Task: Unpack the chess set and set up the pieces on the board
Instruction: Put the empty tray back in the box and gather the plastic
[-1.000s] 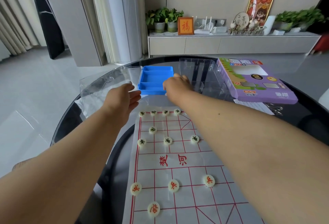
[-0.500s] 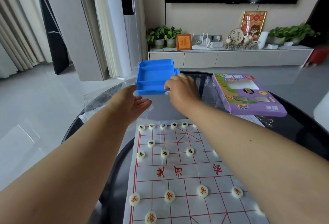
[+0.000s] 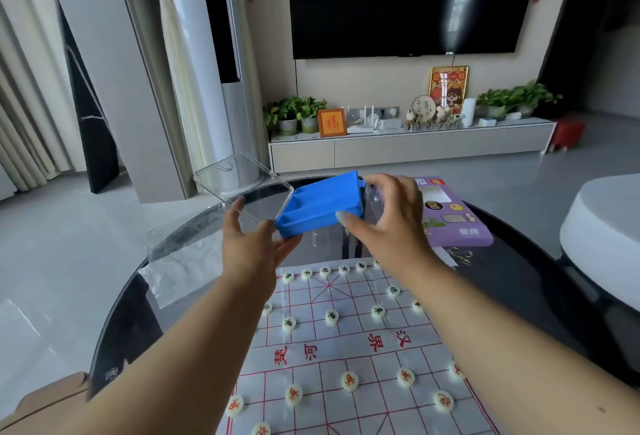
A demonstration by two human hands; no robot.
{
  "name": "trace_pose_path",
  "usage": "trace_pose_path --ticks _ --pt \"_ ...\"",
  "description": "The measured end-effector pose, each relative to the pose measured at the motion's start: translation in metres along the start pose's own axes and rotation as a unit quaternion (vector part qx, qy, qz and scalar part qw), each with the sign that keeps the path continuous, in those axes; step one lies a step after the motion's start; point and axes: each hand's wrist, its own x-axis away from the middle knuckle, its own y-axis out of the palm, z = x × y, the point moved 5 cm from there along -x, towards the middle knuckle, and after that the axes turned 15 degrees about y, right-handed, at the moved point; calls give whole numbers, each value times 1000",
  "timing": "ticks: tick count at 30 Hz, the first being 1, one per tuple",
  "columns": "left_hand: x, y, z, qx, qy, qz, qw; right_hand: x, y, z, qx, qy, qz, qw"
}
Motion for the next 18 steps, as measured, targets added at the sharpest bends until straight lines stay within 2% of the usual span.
trace_pose_path --ticks 1,2,3,5,6,7,11,14,16,18 --pt "7 2 2 -15 11 -11 1000 1 -3 10 -55 99 -13 993" --pt "14 5 4 -37 23 -21 999 2 -2 19 -122 202 -47 971" --pt "21 7 6 -57 33 -34 997 6 3 26 -209 293 -94 928" --pt "33 13 8 -84 43 -68 993 12 14 31 -390 417 -166 804" --pt "39 15 9 -90 44 -87 991 15 14 30 -443 447 -174 758" --pt "45 17 9 -94 44 -105 989 16 11 30 -463 462 -166 737" --pt "56 17 10 -124 39 -160 978 22 -1 29 -459 470 -126 743" --pt "65 17 10 -83 1 -190 978 27 -9 25 -474 456 -128 742" --pt "69 18 9 -43 -37 -171 984 30 -11 20 -507 446 -152 722" --pt "66 20 4 -70 -56 -143 986 31 -11 12 -564 437 -182 676"
